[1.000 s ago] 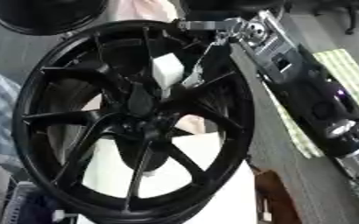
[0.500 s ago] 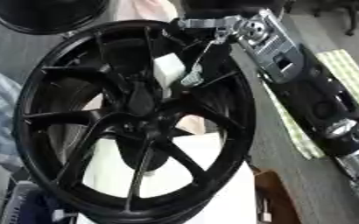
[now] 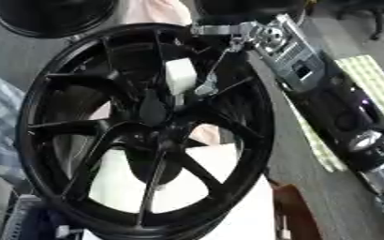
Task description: Pull the pin out of the wheel hub.
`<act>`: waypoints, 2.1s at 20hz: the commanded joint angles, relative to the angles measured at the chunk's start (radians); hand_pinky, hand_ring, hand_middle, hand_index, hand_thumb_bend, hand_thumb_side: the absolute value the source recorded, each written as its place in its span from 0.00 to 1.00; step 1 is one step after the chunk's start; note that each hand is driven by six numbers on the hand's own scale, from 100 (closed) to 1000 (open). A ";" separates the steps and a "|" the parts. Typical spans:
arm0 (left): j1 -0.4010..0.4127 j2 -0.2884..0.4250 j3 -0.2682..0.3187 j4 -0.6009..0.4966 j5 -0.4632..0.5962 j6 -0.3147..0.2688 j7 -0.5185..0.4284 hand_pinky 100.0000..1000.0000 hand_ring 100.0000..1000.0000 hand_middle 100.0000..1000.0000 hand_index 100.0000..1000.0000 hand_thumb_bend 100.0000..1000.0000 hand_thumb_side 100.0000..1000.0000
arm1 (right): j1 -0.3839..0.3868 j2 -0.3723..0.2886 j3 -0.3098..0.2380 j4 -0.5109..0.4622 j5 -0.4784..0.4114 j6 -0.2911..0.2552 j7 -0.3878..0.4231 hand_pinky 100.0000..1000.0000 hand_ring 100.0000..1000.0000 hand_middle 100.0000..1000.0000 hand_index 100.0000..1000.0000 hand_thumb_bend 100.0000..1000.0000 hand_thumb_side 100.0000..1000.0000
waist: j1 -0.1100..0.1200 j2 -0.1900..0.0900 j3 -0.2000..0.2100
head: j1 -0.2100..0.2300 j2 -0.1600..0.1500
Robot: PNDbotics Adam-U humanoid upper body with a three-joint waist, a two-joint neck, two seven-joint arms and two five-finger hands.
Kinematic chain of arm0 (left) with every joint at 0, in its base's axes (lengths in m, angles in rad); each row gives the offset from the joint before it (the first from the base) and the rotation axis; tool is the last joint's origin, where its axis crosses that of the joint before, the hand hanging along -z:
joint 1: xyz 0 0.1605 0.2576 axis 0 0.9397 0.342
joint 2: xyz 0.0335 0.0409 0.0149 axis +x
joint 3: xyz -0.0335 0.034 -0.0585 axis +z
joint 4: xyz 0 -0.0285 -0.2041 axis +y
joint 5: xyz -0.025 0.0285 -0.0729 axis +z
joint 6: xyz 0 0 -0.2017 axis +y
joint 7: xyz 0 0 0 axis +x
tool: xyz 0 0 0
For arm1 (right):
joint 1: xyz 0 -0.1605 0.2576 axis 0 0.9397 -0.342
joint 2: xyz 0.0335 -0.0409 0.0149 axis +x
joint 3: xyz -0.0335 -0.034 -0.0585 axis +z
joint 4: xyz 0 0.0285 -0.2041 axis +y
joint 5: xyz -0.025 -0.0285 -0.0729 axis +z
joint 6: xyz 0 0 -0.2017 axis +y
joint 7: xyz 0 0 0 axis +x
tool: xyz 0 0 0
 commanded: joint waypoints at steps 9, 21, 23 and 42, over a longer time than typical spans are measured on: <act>-0.014 0.011 0.001 -0.020 -0.011 0.004 -0.007 0.58 0.48 0.38 0.64 0.01 0.85 | -0.018 -0.031 -0.010 -0.041 -0.102 0.111 -0.041 0.53 0.50 0.32 0.54 0.38 0.00 | 0.001 -0.018 -0.001 | -0.008 -0.010; -0.005 0.008 0.001 -0.024 -0.017 0.009 -0.010 0.58 0.48 0.38 0.64 0.02 0.85 | -0.045 -0.059 -0.015 -0.097 -0.115 0.154 -0.114 0.51 0.46 0.22 0.47 0.35 0.00 | -0.004 -0.037 -0.009 | -0.019 -0.004; -0.003 0.007 0.001 -0.024 -0.018 0.010 -0.010 0.58 0.48 0.38 0.64 0.02 0.85 | -0.055 -0.065 -0.021 -0.103 -0.127 0.157 -0.127 0.51 0.46 0.22 0.47 0.36 0.00 | -0.005 -0.040 -0.010 | -0.021 -0.004; 0.028 0.036 0.011 -0.030 -0.026 0.011 0.003 0.57 0.47 0.38 0.64 0.01 0.84 | 0.041 -0.509 -0.300 -0.117 -0.542 0.232 -0.417 0.49 0.47 0.23 0.49 0.33 0.00 | -0.014 -0.064 -0.065 | 0.036 -0.008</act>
